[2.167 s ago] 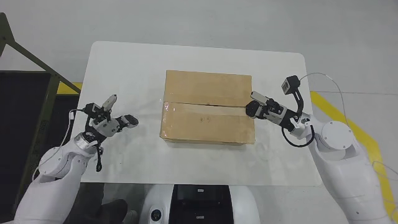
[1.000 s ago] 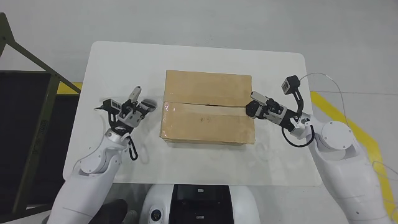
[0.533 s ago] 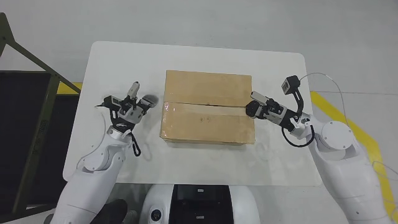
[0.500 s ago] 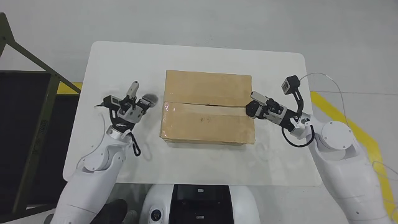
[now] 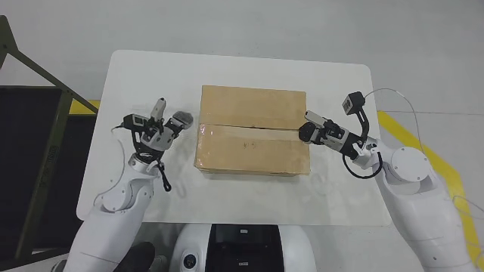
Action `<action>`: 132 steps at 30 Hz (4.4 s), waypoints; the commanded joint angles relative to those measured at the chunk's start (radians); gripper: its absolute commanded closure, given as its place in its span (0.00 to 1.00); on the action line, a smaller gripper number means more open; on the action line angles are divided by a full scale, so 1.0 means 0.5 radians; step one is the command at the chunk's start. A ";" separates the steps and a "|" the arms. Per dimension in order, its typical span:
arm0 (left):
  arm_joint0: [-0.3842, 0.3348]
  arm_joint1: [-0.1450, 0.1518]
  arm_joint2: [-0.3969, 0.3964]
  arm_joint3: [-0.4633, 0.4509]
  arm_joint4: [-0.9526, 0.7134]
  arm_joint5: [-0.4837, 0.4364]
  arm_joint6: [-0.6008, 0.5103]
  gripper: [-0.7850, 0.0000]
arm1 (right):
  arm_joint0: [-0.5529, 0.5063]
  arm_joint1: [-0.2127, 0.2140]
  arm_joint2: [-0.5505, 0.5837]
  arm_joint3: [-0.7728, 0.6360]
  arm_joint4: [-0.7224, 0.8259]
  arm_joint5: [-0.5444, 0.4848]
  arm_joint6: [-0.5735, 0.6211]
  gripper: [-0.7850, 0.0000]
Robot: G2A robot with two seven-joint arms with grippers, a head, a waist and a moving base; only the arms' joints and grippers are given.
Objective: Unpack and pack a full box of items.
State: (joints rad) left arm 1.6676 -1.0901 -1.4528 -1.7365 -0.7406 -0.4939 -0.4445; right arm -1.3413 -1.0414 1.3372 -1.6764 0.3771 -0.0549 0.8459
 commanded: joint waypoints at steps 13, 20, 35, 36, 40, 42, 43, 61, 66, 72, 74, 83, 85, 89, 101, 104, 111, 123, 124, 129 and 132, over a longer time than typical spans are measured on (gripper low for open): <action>-0.006 -0.021 0.074 -0.127 0.309 0.066 -0.007 0.05 | 0.000 0.000 0.000 0.000 0.000 0.000 0.000 0.00; -0.009 -0.034 0.089 -0.190 0.501 0.086 0.106 0.00 | 0.000 0.000 0.000 0.000 0.000 0.000 0.000 0.00; -0.075 -0.040 0.091 -0.307 0.921 0.224 0.120 0.00 | 0.000 0.000 0.000 0.000 0.000 0.000 0.000 0.00; -0.081 -0.040 0.094 -0.308 0.931 0.230 0.114 0.00 | 0.000 0.000 0.000 0.000 0.000 0.000 0.000 0.00; -0.135 -0.044 0.101 -0.314 0.971 0.300 0.111 0.00 | 0.000 0.000 0.000 0.000 0.000 0.000 0.000 0.00; -0.178 -0.045 0.100 -0.311 0.993 0.363 0.112 0.00 | 0.000 0.000 0.000 0.000 0.000 0.000 0.000 0.00; -0.196 -0.045 0.098 -0.304 0.993 0.388 0.108 0.00 | 0.000 0.000 0.000 0.000 0.000 0.000 0.000 0.00; -0.070 -0.040 -0.208 -0.191 0.576 0.277 0.013 0.00 | 0.000 0.000 0.000 0.000 0.000 0.000 0.000 0.00; -0.044 -0.036 -0.243 -0.185 0.555 0.285 -0.033 0.00 | 0.000 0.000 0.000 0.000 0.000 0.000 0.000 0.00; -0.044 -0.036 -0.243 -0.185 0.555 0.285 -0.033 0.00 | 0.000 0.000 0.000 0.000 0.000 0.000 0.000 0.00; -0.044 -0.036 -0.243 -0.185 0.555 0.285 -0.033 0.00 | 0.000 0.000 0.000 0.000 0.000 0.000 0.000 0.00; -0.076 -0.057 -0.093 -0.189 0.617 0.336 0.004 0.00 | 0.000 0.000 0.000 0.000 0.000 0.000 0.000 0.00; -0.075 -0.061 -0.081 -0.182 0.590 0.318 0.007 0.00 | 0.000 0.000 0.000 0.000 0.000 0.000 0.000 0.00; -0.075 -0.062 -0.080 -0.177 0.562 0.343 -0.039 0.00 | 0.000 0.000 0.000 0.000 0.000 0.000 0.000 0.00; -0.055 -0.069 -0.030 -0.237 0.703 0.273 -0.110 0.00 | 0.000 0.000 0.000 0.000 0.000 0.000 0.000 0.00; -0.058 -0.070 -0.014 -0.232 0.790 0.295 -0.083 0.00 | 0.000 0.000 0.000 0.000 0.000 0.000 0.000 0.00; -0.050 -0.074 -0.010 -0.240 0.876 0.339 -0.018 0.00 | 0.000 0.000 0.000 0.000 0.000 0.000 0.000 0.00; 0.084 -0.064 -0.360 -0.284 0.403 0.153 -0.044 0.00 | 0.000 0.000 0.000 0.000 0.000 0.000 0.000 0.00; 0.079 -0.064 -0.391 -0.259 0.388 0.162 -0.029 0.00 | 0.000 0.000 0.000 0.000 0.000 0.000 0.000 0.00; 0.051 -0.061 -0.507 -0.126 0.368 0.206 0.037 0.00 | 0.000 0.000 0.000 0.000 0.000 0.000 0.000 0.00; 0.026 -0.059 -0.576 -0.035 0.363 0.235 0.059 0.00 | 0.000 0.000 0.000 0.000 0.000 0.000 0.000 0.00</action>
State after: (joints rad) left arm 1.6844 -1.1198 -1.7307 -1.7704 -0.5572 -0.3838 -0.4178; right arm -1.3413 -1.0414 1.3372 -1.6764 0.3771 -0.0549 0.8459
